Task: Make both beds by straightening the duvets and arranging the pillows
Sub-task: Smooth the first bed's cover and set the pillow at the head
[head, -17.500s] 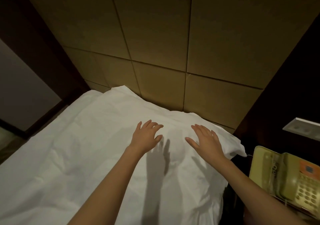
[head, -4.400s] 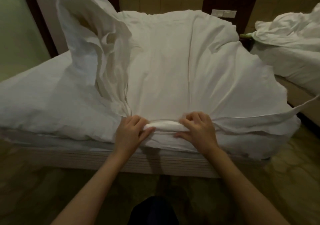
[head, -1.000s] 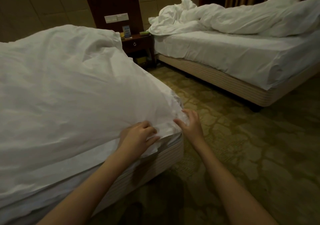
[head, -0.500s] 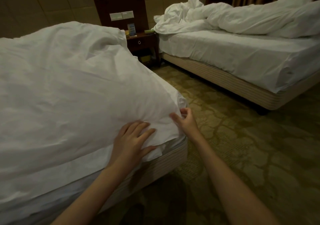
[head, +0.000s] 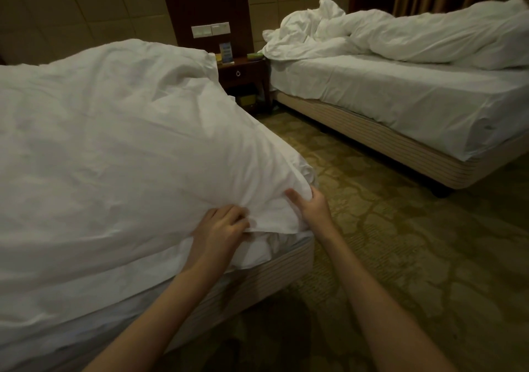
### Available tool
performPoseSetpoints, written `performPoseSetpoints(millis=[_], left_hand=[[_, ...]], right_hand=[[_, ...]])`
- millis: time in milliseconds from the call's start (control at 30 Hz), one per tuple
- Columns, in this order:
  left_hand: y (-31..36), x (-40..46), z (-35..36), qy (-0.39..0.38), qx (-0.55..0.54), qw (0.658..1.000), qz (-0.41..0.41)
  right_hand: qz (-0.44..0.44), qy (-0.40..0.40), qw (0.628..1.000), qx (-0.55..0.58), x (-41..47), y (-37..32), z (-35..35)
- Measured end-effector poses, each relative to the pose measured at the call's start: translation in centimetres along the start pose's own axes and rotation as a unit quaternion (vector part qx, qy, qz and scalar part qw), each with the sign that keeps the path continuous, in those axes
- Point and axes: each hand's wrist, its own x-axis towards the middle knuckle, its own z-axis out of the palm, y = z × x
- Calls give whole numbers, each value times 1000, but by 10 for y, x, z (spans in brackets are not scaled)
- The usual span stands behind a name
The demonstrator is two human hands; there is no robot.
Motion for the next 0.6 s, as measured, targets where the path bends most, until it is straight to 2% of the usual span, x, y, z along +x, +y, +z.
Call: performPoseSetpoints(millis=[100, 233, 333, 400, 500, 600], left_hand=[[5, 0, -4, -25, 10, 1000, -12], [8, 5, -11, -36, -48, 997, -43], [4, 10, -14, -53, -87, 994, -38], [3, 14, -16, -74, -117, 988, -62], [3, 23, -22, -110, -145, 976, -118], [3, 26, -22, -135, -175, 965, -143]], right_hand=[[21, 25, 999, -1, -2, -2, -1], [0, 78, 996, -31, -6, 4, -6], [13, 44, 999, -15, -8, 9, -8], [16, 19, 999, -30, -8, 13, -4], [11, 55, 996, -62, -11, 15, 6], [2, 85, 996, -38, -13, 16, 10]])
